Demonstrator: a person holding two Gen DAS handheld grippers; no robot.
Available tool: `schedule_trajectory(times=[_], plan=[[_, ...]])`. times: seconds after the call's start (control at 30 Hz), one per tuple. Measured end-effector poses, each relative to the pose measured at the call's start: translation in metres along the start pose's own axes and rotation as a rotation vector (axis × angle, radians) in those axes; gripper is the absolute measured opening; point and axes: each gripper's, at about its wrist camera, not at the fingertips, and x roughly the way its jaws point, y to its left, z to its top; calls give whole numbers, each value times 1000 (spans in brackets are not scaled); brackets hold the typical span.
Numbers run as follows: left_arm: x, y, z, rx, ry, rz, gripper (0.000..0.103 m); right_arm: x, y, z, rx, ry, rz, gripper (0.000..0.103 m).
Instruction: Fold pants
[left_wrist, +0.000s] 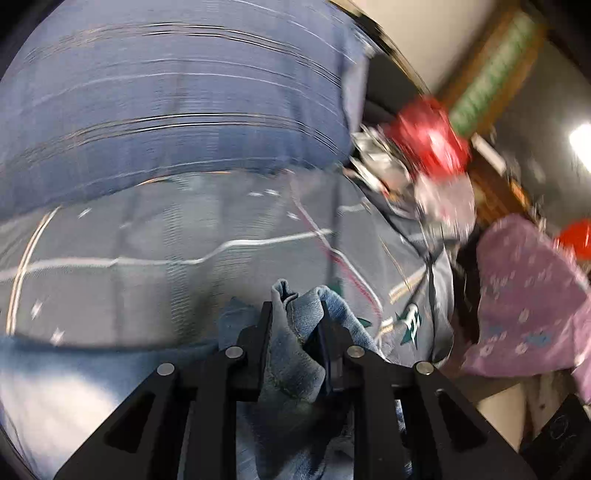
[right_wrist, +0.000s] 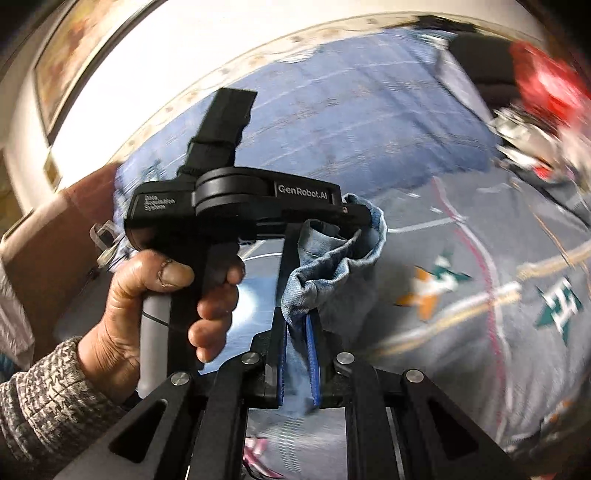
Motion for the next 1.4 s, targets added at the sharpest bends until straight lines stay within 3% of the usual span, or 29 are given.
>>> schedule_trajectory(times=[0.2,0.4,0.57,0.73,0.9,0.97,1.03,1.07,1.13,1.27,1.33,1.4], plan=[[-37,82,-34,-204,-50,-7,20,46,56,-5,-140,97,84,11],[-55,130,-69,-323,-66,23,20,95,91,-32,-246,226,107,11],[-67,157,-87,-386,-74,94,23,120,98,-52,-279,310,113,11],[-90,175,-101,-450,-101,117,27,143,95,-67,-297,375,108,14],[-126,174,-111,-474,-179,157,33,147,87,-67,-293,390,126,17],[-136,168,-113,-467,-195,182,33,140,84,-61,-272,404,168,28],[-143,154,-115,-437,-209,203,33,127,81,-52,-245,386,212,50],[-146,145,-116,-416,-216,213,33,118,77,-45,-226,366,236,53],[-146,131,-119,-388,-229,225,33,99,65,-27,-179,315,268,53],[-133,105,-136,-352,-215,237,33,92,39,17,-88,226,193,53],[-120,96,-145,-335,-177,242,33,105,32,32,-65,220,174,53],[-106,89,-155,-313,-130,276,33,129,28,40,-52,269,197,53]])
